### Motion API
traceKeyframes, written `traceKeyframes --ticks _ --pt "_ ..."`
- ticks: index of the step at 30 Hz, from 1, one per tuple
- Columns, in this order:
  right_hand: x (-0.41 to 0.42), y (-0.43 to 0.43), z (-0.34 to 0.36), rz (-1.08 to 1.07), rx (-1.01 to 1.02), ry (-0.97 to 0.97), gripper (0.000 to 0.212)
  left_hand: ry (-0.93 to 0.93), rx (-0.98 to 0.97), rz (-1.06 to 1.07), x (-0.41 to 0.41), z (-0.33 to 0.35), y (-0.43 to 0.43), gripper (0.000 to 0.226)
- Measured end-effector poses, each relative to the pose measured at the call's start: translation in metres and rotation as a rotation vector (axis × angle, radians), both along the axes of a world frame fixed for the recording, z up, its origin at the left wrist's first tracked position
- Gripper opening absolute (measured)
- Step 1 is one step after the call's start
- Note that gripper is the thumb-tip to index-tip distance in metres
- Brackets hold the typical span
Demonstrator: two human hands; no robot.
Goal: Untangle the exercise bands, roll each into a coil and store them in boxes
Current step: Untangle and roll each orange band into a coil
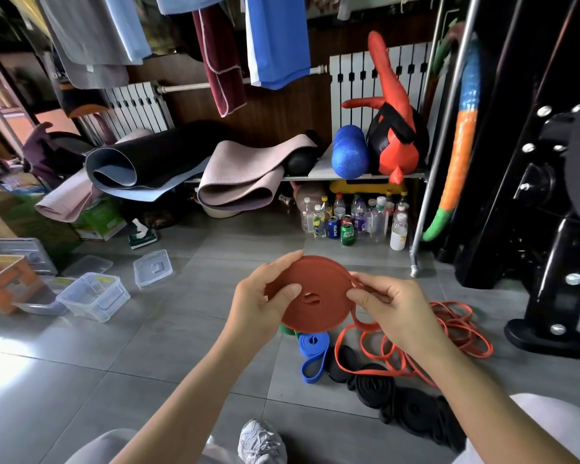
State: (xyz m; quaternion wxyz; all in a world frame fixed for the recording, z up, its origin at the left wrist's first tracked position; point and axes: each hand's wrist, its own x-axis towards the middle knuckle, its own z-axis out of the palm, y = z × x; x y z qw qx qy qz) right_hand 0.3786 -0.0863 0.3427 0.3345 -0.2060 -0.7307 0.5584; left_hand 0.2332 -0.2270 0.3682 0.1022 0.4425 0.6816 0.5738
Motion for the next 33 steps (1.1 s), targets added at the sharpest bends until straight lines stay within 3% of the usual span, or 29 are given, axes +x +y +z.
traceKeyframes --ticks 13,16,21,24,28,31,33 --pt "-0.005 0.003 0.012 -0.025 -0.036 0.106 0.020 -0.359 0.120 0.028 0.003 -0.002 0.003 0.050" --pt "-0.008 -0.003 0.008 -0.066 0.011 0.078 0.019 -0.420 0.160 0.047 0.003 0.000 0.003 0.049" --pt "-0.016 -0.006 0.002 -0.186 0.306 -0.033 0.042 -0.504 0.200 0.078 -0.002 0.005 0.009 0.046" --pt "-0.030 0.000 0.004 -0.147 0.215 -0.007 0.030 -0.548 0.199 0.071 -0.013 0.009 0.013 0.045" --pt "-0.057 0.013 0.009 -0.034 -0.062 0.071 0.025 -0.585 0.171 0.075 -0.041 0.014 0.022 0.045" --pt "-0.084 0.026 0.006 -0.025 -0.110 0.066 0.025 -0.569 0.150 0.089 -0.065 0.012 0.031 0.045" --pt "-0.104 0.033 -0.004 -0.045 -0.145 0.050 0.014 -0.562 0.136 0.111 -0.084 0.006 0.038 0.045"
